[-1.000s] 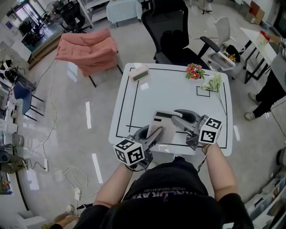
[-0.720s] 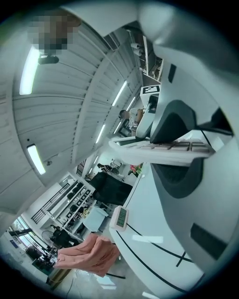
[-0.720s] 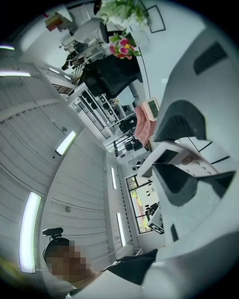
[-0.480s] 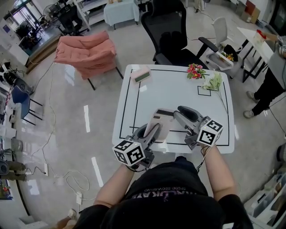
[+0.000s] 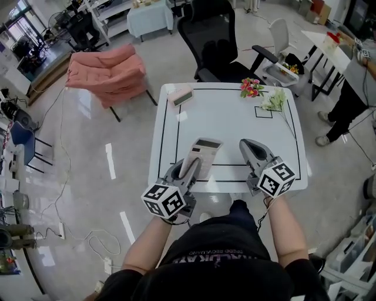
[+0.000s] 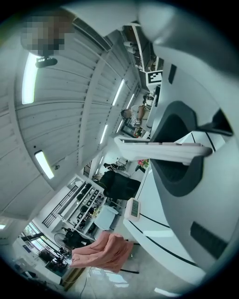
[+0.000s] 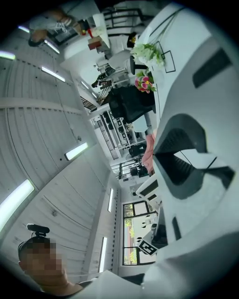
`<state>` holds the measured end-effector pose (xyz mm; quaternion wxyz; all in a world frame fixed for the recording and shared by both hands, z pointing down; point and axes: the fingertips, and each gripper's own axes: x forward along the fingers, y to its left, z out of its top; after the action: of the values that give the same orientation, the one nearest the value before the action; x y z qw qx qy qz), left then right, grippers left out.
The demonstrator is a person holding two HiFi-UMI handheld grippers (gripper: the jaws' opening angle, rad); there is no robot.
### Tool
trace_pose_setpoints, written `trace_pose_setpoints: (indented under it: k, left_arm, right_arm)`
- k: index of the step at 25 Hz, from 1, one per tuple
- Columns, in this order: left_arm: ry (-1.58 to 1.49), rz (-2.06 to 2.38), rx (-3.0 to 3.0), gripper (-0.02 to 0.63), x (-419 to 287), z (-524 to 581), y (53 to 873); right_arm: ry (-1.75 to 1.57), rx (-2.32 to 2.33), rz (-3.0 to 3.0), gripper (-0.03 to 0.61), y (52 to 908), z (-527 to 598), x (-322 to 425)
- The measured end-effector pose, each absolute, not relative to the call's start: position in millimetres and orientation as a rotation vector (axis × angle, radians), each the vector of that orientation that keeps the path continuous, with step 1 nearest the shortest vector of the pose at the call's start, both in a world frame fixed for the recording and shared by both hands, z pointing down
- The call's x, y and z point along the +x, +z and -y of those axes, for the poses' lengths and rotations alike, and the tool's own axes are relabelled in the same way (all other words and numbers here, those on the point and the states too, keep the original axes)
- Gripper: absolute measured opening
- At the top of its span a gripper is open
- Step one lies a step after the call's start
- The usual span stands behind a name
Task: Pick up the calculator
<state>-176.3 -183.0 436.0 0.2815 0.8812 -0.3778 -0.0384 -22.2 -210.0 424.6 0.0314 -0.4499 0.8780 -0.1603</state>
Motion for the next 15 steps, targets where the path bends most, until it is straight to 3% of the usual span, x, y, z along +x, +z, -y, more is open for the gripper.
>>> trace_pose_setpoints:
  k: [15]
  left_arm:
    - [-0.046,1.048,2.386,0.075,-160.6,130.7,436.7]
  right_arm:
    - [-0.376,-1.558,-2.815,0.002,425.8,123.0,-7.1]
